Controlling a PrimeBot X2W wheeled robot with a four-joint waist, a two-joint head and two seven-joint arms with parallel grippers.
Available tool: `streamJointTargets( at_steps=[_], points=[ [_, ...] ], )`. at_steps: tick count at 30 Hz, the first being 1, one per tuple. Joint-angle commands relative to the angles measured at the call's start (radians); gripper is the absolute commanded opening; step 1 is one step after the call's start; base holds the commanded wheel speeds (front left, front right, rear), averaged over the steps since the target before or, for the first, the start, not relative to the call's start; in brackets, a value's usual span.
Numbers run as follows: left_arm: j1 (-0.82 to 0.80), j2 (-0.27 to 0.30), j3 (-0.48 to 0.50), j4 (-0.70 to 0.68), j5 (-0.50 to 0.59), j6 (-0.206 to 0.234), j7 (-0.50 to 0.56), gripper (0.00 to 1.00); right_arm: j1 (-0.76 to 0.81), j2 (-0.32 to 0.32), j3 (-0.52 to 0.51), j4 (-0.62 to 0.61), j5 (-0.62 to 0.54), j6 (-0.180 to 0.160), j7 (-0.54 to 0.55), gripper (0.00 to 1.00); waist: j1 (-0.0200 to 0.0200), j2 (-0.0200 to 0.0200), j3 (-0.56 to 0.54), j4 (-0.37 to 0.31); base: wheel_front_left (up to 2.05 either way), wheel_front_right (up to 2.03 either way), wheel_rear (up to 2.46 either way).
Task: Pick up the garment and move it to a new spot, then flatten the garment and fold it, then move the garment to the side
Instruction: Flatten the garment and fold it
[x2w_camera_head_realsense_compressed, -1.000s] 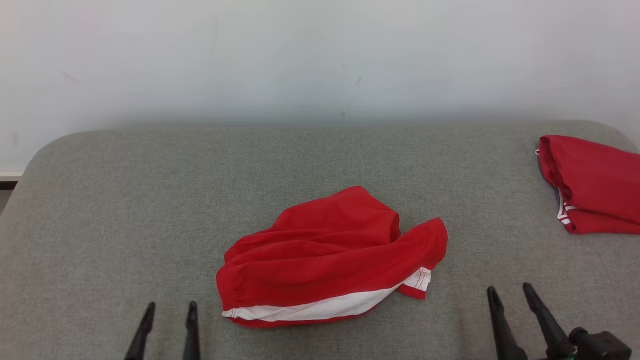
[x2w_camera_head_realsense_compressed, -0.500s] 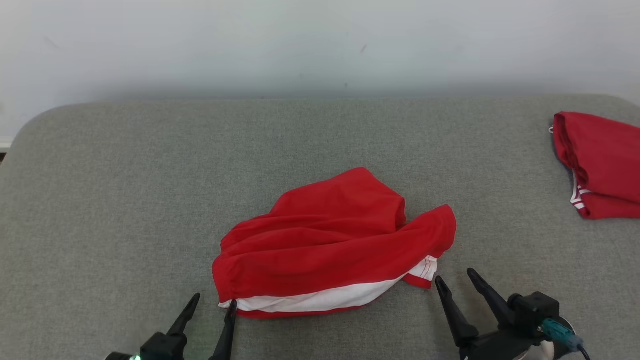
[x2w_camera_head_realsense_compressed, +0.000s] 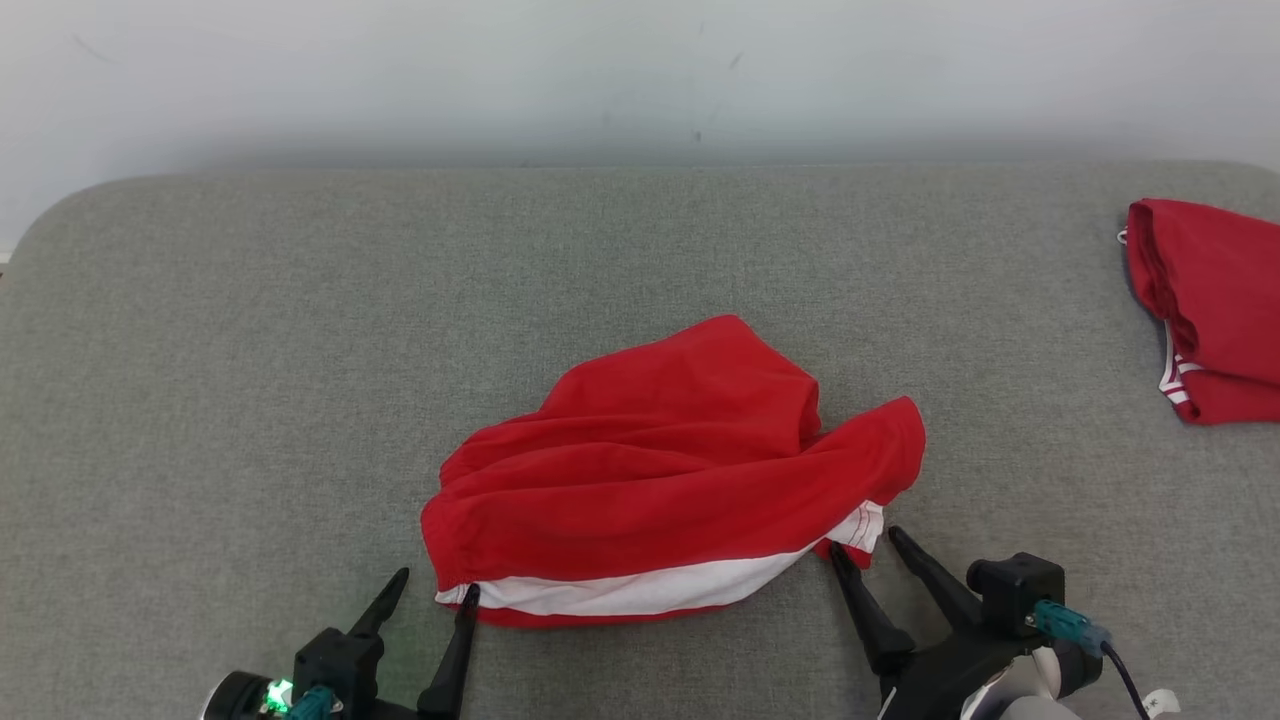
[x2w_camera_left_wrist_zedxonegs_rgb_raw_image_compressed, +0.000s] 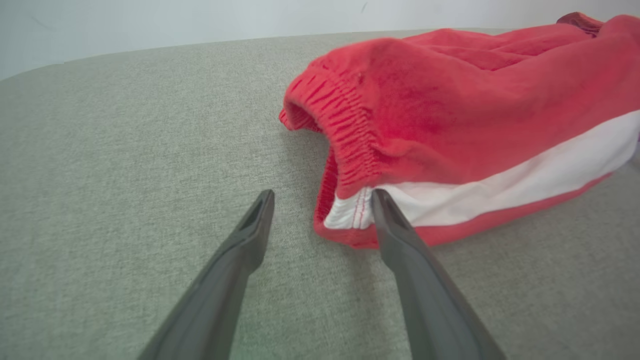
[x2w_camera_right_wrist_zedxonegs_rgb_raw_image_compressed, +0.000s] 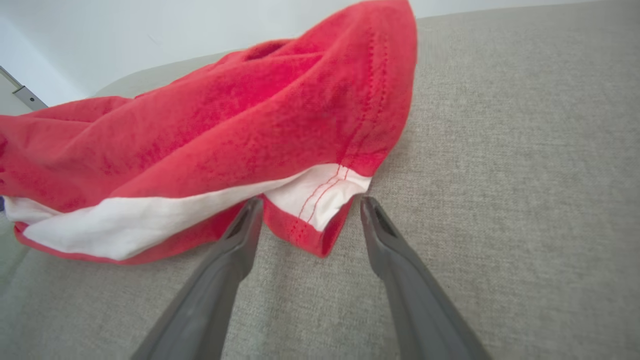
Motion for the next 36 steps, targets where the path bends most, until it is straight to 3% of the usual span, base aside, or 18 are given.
streamJointTargets(
  at_steps=[1, 9, 10, 11, 12, 13, 14, 15, 22, 30, 36],
  points=[
    [-0.025, 0.002, -0.005, 0.009, -0.013, 0.002, -0.003, 1.0, -0.011, 0.0, 0.011, 0.012, 0.015, -0.003, 0.0, 1.0, -0.0001, -0.0001, 0.003, 0.002, 0.0, 0.0, 0.0],
    [-0.065, -0.007, -0.038, 0.04, -0.026, 0.002, -0.003, 1.0, -0.055, 0.011, 0.045, 0.043, 0.06, -0.003, 0.0, 1.0, -0.0001, -0.0001, 0.011, 0.012, 0.0, 0.0, 0.0],
    [-0.067, -0.008, -0.043, 0.041, -0.028, 0.002, -0.003, 1.0, -0.057, 0.012, 0.049, 0.045, 0.065, -0.003, 0.0, 0.44, -0.0001, -0.0001, 0.011, 0.014, 0.0, 0.0, 0.0],
    [-0.072, -0.008, -0.049, 0.042, -0.032, 0.002, -0.003, 1.0, -0.058, 0.011, 0.054, 0.048, 0.07, -0.003, 0.0, 0.24, -0.0001, -0.0001, 0.012, 0.015, 0.0, 0.0, 0.0],
    [-0.077, -0.009, -0.057, 0.044, -0.038, 0.002, -0.003, 0.81, -0.059, 0.011, 0.06, 0.053, 0.074, -0.003, 0.0, 0.0, -0.0001, -0.0001, 0.012, 0.016, 0.0, 0.0, 0.0],
    [-0.081, -0.009, -0.061, 0.046, -0.043, 0.002, -0.003, 0.13, -0.062, 0.013, 0.065, 0.057, 0.079, -0.003, 0.0, 0.0, -0.0001, -0.0001, 0.012, 0.017, 0.0, 0.0, 0.0],
    [-0.081, -0.009, -0.061, 0.046, -0.043, 0.002, -0.003, 0.13, -0.062, 0.013, 0.065, 0.057, 0.079, -0.003, 0.0, 0.0, -0.0001, -0.0001, 0.012, 0.017, 0.0, 0.0, 0.0],
    [-0.082, -0.01, -0.065, 0.048, -0.046, 0.002, -0.003, 0.0, -0.069, 0.013, 0.06, 0.052, 0.08, -0.003, 0.0, 0.0, -0.0001, -0.0001, 0.011, 0.018, 0.0, 0.0, 0.0],
    [-0.045, -0.015, -0.052, -0.052, -0.085, 0.002, -0.003, 0.0, -0.023, -0.011, 0.005, -0.085, 0.027, -0.003, 0.0, 0.0, -0.0001, -0.0001, -0.01, 0.015, 0.0, 0.0, 0.0],
    [-0.065, 0.053, -0.051, -0.226, -0.102, 0.002, -0.003, 0.0, 0.003, -0.101, -0.048, -0.296, -0.005, -0.003, 0.0, 0.0, -0.0001, -0.0001, -0.03, 0.0, 0.0, 0.0, 0.0],
    [-0.234, 0.13, -0.101, -0.254, -0.158, 0.002, -0.003, 0.0, -0.106, -0.155, -0.041, -0.387, 0.038, -0.003, 0.0, 0.0, -0.0001, -0.0001, -0.006, -0.024, 0.0, 0.0, 0.0]
  ],
)
